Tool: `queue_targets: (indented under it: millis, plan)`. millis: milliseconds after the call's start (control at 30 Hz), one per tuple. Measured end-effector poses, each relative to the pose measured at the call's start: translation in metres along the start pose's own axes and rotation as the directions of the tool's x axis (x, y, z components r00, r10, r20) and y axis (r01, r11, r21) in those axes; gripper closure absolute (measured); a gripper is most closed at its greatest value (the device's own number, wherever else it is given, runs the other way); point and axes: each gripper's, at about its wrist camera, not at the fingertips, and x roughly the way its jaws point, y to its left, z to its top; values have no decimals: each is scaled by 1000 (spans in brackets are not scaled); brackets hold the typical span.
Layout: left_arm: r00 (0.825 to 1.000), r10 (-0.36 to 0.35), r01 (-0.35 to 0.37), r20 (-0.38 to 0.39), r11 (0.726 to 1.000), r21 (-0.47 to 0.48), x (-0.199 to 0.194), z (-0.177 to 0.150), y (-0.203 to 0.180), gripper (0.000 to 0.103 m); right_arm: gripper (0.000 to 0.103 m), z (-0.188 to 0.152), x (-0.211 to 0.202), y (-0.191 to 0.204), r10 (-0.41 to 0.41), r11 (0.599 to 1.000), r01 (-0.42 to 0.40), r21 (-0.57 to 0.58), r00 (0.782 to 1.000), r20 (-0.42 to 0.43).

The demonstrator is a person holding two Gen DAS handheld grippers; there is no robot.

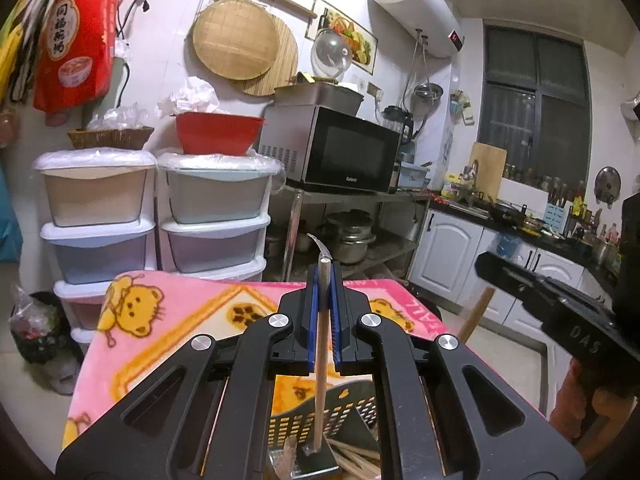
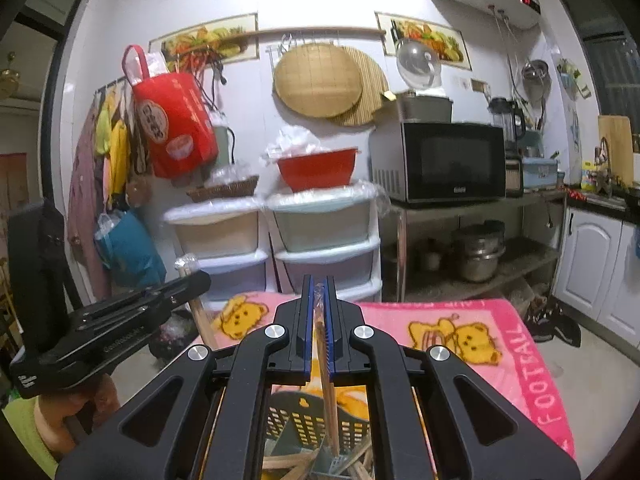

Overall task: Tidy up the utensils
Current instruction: 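Lower the chopsticks into the caddy and open both tools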

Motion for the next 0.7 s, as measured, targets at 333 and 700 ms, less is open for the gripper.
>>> queue_targets:
  millis: [333, 700]
  plan:
    - [996, -26, 25, -80, 1000, -13, 18, -19, 5, 100, 98, -23, 28, -1, 6, 1000, -4, 23, 995, -104]
    - [983, -59, 56, -174, 998, -22, 24, -36, 8, 98, 76, -38, 32, -13, 3, 997, 9, 74, 987, -158]
